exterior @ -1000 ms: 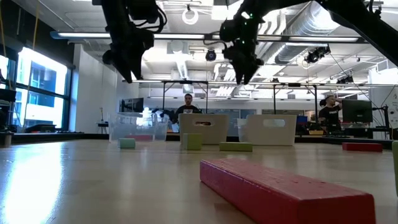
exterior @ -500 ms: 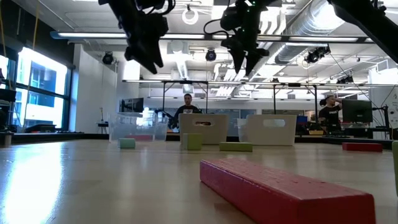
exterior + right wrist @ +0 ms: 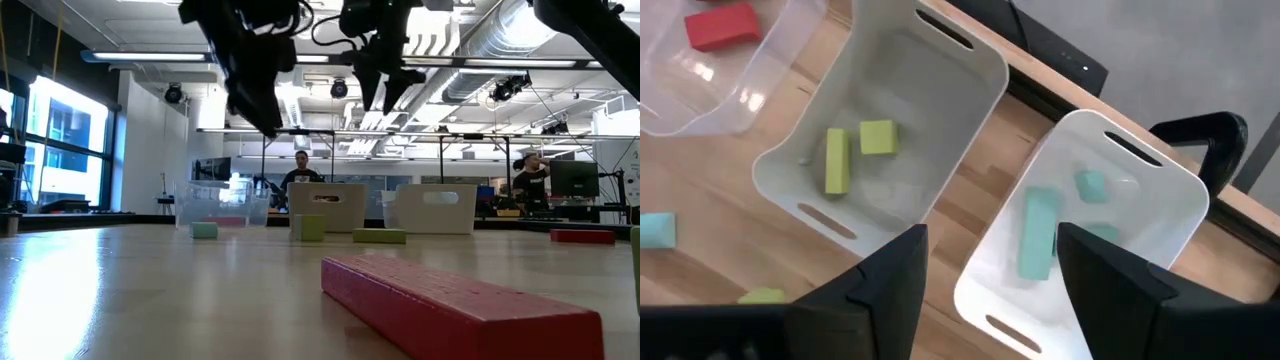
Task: Sort & place blocks by color
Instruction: Put the green block into the gray bin
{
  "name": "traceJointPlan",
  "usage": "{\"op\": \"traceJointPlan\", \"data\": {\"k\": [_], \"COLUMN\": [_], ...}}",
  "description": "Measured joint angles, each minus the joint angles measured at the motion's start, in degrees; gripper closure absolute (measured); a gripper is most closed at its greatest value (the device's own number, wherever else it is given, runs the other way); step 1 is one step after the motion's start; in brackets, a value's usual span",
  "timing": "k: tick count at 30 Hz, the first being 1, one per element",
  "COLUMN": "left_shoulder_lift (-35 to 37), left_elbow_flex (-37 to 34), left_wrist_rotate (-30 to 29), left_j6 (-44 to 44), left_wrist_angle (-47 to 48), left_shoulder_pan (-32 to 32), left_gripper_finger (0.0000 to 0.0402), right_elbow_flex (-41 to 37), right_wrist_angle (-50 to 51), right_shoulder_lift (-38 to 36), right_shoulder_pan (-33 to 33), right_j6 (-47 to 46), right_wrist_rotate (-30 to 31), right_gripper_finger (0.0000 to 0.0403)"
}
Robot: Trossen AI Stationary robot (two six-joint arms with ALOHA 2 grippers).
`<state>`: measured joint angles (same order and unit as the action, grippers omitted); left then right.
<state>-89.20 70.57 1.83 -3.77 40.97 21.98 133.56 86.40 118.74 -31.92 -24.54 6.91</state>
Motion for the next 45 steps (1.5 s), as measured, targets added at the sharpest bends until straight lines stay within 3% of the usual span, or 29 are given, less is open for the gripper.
{"op": "traceJointPlan", "data": {"k": [12, 25, 45], "left_shoulder_lift": [-10.0, -17.5, -22.0], "left_elbow_flex": [0.0, 0.0, 0.0], "left_wrist_rotate": [-0.1, -0.1, -2.5], "left_j6": [3.1, 0.9, -1.3], "left_wrist_angle": [-7.5, -13.7, -16.5], "left_shoulder_pan": [-4.5, -6.7, -8.2], "left_gripper_finger": [0.0179, 0.0179, 0.0179], "right_elbow_flex": [0.0, 0.0, 0.0], "right_wrist_angle": [0.0, 0.0, 0.0], "right_shoulder_lift": [0.0, 0.0, 0.0], "right_shoulder_pan": [3.7, 4.0, 3.9], "right_j6": [-2.5, -2.5, -2.0], "right_wrist_rotate": [2.5, 5.1, 5.2], "right_gripper_finger": [0.0192, 0.0192, 0.0192]}}
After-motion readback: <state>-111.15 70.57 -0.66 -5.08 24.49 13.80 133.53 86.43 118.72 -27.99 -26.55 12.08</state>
